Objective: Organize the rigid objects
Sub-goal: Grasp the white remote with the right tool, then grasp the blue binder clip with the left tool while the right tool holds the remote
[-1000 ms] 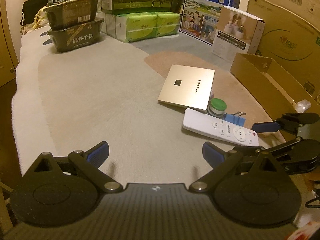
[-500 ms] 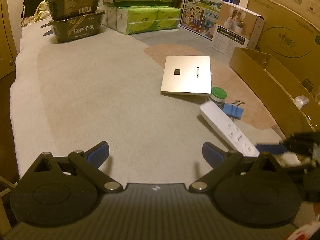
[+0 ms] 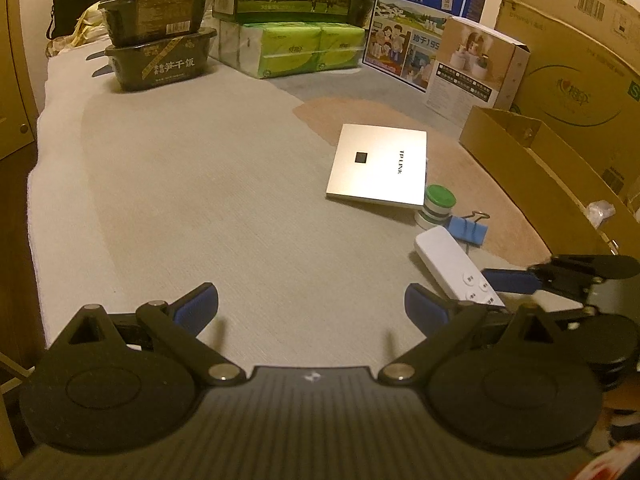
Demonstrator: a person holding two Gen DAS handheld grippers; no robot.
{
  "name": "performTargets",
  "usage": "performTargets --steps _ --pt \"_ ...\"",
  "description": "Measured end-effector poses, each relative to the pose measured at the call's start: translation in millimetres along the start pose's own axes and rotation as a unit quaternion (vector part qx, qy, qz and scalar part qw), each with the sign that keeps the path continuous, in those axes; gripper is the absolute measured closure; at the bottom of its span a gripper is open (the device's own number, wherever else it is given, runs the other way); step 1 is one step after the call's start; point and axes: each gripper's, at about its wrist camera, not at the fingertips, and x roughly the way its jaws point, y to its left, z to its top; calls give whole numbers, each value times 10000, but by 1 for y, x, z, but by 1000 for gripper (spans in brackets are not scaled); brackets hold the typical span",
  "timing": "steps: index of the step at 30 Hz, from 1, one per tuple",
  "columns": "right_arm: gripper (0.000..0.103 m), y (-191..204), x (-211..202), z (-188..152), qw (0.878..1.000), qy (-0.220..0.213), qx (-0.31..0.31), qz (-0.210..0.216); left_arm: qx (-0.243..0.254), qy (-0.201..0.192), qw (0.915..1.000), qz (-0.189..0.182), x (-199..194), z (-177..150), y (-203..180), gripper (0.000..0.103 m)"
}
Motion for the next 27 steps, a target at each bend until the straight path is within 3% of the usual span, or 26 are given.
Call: performTargets --steps 4,5,7,15,21,25,27 --pt "55 6 10 2 9999 -86 -61 -132 -24 4 10000 -12 3 0 2 4" --pt "64 7 11 2 9998 -104 -48 -156 -19 7 10000 -20 3 0 2 4" --pt "64 7 7 1 9997 -104 -64 -191 7 9 9999 -103 4 0 1 4" --pt "64 -26 -39 -20 9952 -277 432 -829 436 -89 9962 -754 17 7 -35 7" --pt "64 -53 -71 -22 9887 -595 827 -1101 763 -117 9913 -1070 40 15 -74 25" --pt "64 -65 -76 -21 9869 -663 899 -1163 963 -98 9878 -1220 54 19 -93 43" --pt "64 -69 -75 -21 9863 -669 944 -1177 1080 -93 9858 -1282 61 21 -102 45"
